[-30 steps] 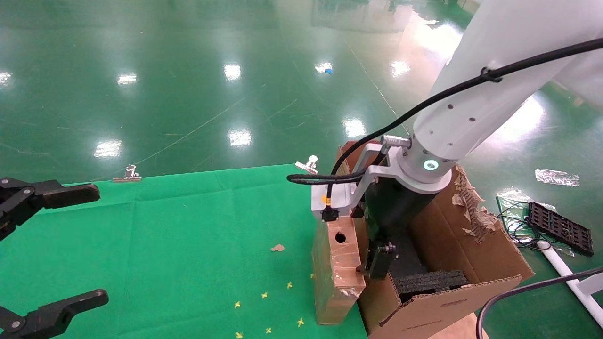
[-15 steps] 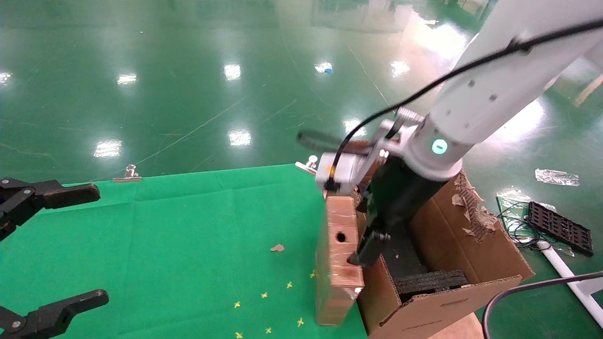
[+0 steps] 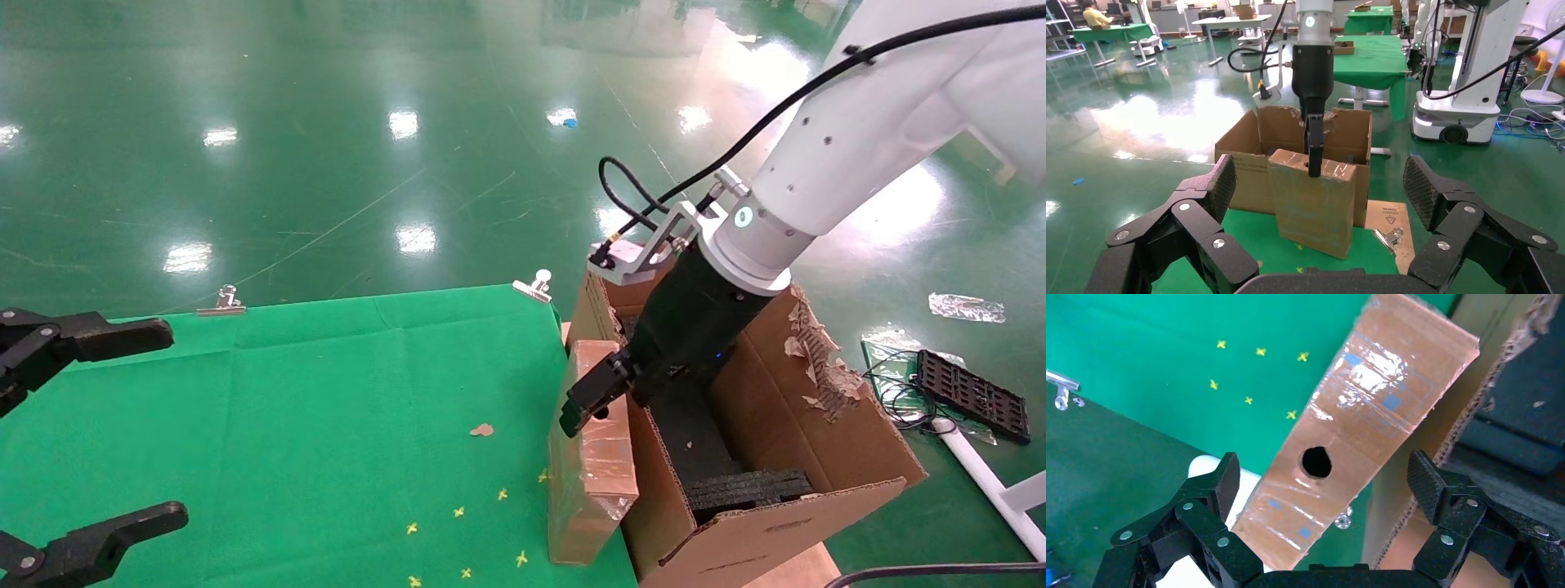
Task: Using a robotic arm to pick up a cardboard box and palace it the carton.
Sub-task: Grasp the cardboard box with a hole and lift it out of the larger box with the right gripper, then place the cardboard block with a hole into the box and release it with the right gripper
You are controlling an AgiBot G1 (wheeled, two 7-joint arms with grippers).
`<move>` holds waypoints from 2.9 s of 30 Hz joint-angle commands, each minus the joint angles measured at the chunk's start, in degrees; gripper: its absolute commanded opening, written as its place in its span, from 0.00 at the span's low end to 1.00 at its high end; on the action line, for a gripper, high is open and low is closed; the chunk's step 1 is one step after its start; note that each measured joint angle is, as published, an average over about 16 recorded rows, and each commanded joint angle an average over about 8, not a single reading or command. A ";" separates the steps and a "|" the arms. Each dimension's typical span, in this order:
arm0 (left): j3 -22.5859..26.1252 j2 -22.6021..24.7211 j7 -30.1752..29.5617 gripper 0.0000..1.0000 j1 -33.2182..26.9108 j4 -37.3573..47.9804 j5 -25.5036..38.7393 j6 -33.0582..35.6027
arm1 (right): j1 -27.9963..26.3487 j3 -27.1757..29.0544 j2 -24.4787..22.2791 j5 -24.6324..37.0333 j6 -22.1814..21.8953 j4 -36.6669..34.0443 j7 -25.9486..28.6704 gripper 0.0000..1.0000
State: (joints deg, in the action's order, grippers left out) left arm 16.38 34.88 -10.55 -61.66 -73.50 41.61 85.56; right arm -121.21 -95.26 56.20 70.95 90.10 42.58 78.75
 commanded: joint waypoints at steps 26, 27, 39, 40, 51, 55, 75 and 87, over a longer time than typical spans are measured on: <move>0.10 -0.04 0.05 0.00 -0.02 0.00 -0.07 -0.05 | 1.11 -8.33 5.23 -3.77 0.01 -5.55 -0.53 0.00; 0.11 -0.04 0.05 0.00 -0.02 0.00 -0.07 -0.05 | 1.12 -8.53 5.25 -3.90 -0.04 -5.51 -0.57 0.00; 0.15 -0.06 0.08 0.00 -0.03 0.00 -0.11 -0.07 | 0.98 -10.25 5.51 -4.96 -0.55 -5.84 -2.14 0.00; 0.16 -0.07 0.08 0.00 -0.03 0.00 -0.11 -0.07 | 0.79 -10.26 5.50 -5.02 -0.61 -5.83 -2.57 0.00; 0.20 -0.08 0.10 0.00 -0.04 0.00 -0.14 -0.09 | -8.15 -6.72 1.01 -5.76 -4.22 -4.29 -12.71 0.00; 0.21 -0.09 0.11 0.00 -0.05 0.00 -0.15 -0.09 | -13.15 -3.75 -3.05 -6.77 -7.04 -4.39 -18.49 0.00; 0.28 -0.12 0.14 0.93 -0.06 0.00 -0.20 -0.12 | -15.95 -5.77 -11.57 0.80 -9.94 -21.13 -25.61 0.00; 0.33 -0.14 0.16 1.00 -0.07 0.00 -0.22 -0.14 | -6.48 -7.88 -10.57 1.98 -9.43 -32.02 -24.87 0.00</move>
State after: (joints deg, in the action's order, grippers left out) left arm 16.71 34.75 -10.39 -61.73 -73.50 41.39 85.42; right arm -127.81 -103.06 45.64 72.88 80.67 10.93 53.66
